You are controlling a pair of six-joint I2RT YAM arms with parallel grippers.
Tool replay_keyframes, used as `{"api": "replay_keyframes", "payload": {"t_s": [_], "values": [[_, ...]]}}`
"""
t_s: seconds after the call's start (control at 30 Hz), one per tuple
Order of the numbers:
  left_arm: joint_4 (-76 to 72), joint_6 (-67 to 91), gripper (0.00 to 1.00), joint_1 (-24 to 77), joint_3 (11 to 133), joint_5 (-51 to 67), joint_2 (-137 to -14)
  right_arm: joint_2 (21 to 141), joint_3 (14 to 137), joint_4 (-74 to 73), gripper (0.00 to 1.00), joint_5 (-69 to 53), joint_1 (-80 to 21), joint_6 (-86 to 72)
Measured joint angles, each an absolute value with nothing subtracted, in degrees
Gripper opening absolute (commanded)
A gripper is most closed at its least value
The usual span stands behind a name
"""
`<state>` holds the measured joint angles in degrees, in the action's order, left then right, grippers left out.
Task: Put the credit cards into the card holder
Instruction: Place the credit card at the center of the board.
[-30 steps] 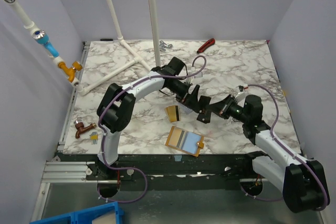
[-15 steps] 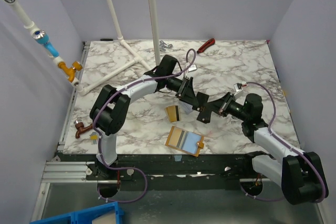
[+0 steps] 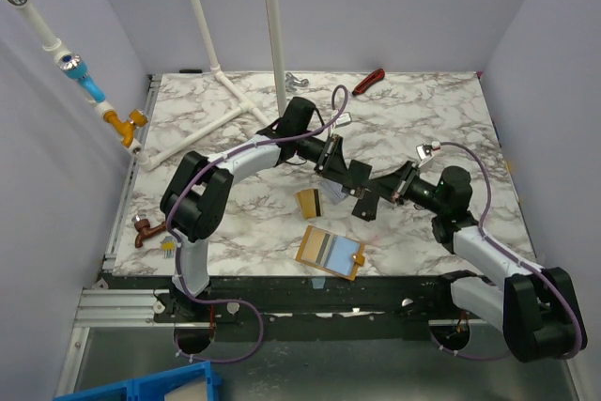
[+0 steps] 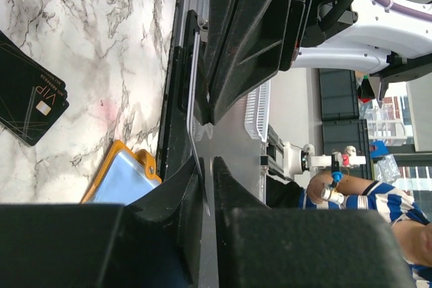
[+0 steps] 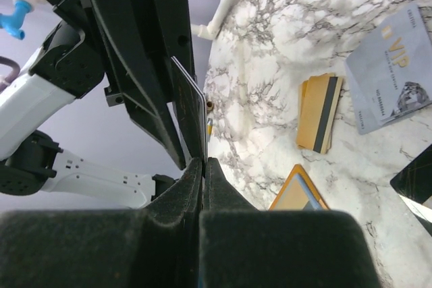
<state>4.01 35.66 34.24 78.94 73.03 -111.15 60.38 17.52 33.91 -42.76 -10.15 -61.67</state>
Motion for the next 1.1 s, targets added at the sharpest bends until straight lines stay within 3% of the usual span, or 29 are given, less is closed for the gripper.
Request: {"api": "replay_keyframes", "payload": {"t_s": [0.1,0.23,0.37,0.5,0.67,0.8,1.03,1.1], "values": [[3.95,35.68,0.00,34.26,78.96,73.14,-111.18,60.90,17.52,35.81,0.07,-43.97,-10.20,-62.89],[4.16,35.38,0.00,34.26,79.07,73.67,-111.22,62.26,17.52,37.74,0.19,-45.06,-10.20,-64.49],[4.19,35.24,0.00,34.52,79.11,74.13,-111.22,64.01,17.52,40.32,0.23,-45.98,-10.26,-66.32],[4.23,35.16,0.00,34.68,79.11,74.46,-111.22,65.82,17.76,43.13,0.19,-46.28,-10.57,-67.99],[4.14,35.18,0.00,35.00,79.13,75.31,-111.22,67.46,19.11,45.19,0.01,-46.35,-11.20,-69.25],[4.40,35.22,0.07,34.87,79.29,75.88,-111.22,67.85,19.38,46.06,0.01,-46.59,-11.31,-69.45],[4.91,34.85,0.34,35.03,79.40,76.12,-111.20,65.14,21.19,40.27,0.01,-44.23,-11.62,-66.50],[4.71,35.20,0.37,35.44,79.40,76.62,-111.09,64.10,21.78,38.74,0.01,-42.81,-11.64,-65.60]]}}
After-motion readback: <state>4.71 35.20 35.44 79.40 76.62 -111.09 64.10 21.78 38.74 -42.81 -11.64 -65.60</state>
